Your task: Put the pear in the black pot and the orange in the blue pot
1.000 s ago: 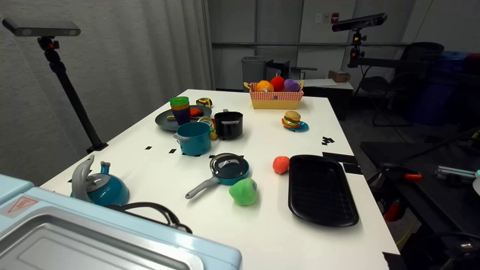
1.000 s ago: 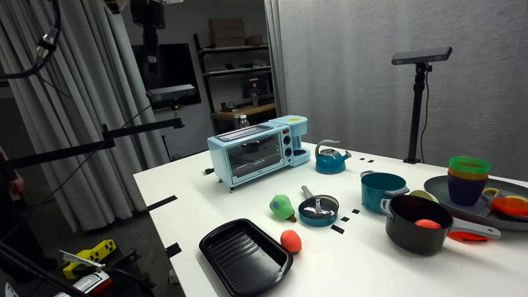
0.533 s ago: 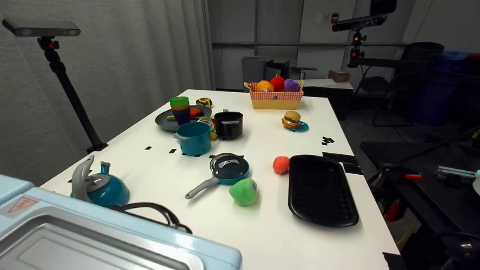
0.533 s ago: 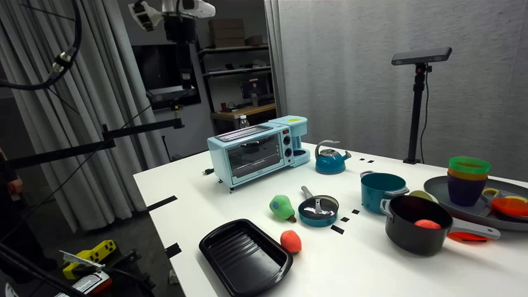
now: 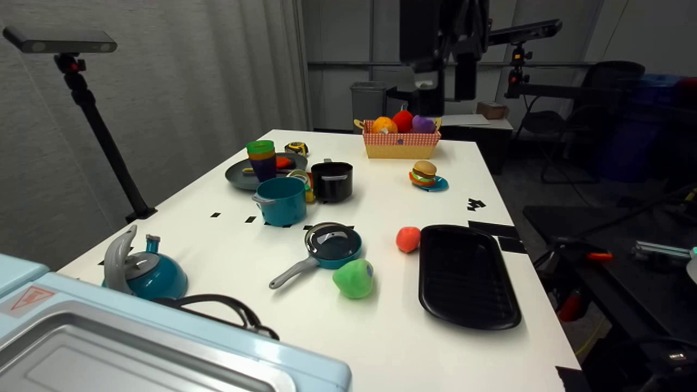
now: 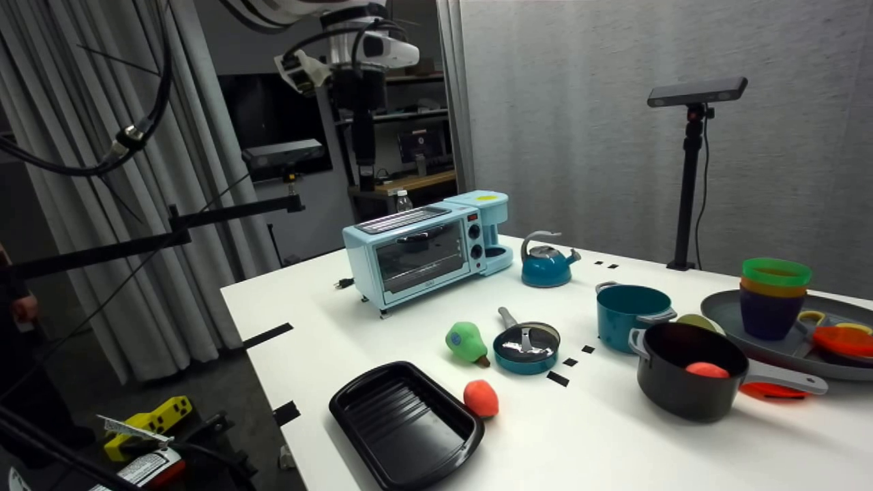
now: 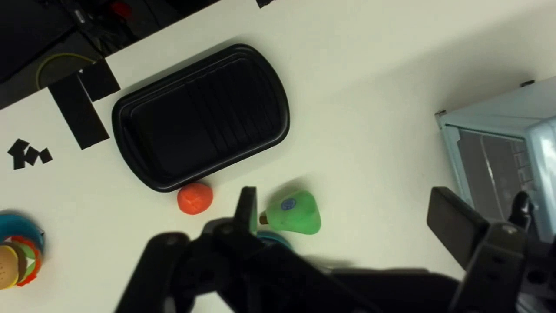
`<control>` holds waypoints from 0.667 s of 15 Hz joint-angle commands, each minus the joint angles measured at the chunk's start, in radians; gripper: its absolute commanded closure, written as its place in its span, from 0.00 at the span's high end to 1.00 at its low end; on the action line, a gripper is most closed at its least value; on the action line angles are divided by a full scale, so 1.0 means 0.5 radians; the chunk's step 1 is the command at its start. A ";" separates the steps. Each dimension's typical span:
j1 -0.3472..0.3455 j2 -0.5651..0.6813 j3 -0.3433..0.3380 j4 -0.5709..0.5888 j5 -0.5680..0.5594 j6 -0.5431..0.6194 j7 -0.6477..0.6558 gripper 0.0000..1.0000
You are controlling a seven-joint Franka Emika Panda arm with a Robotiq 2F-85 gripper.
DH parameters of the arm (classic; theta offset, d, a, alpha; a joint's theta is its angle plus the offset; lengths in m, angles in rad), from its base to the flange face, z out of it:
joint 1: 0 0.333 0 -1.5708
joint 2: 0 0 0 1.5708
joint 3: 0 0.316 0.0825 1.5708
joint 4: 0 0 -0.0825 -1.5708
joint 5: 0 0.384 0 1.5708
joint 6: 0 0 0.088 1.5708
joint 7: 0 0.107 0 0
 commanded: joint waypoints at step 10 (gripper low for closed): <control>-0.022 0.392 -0.134 -0.231 -0.124 1.041 0.233 1.00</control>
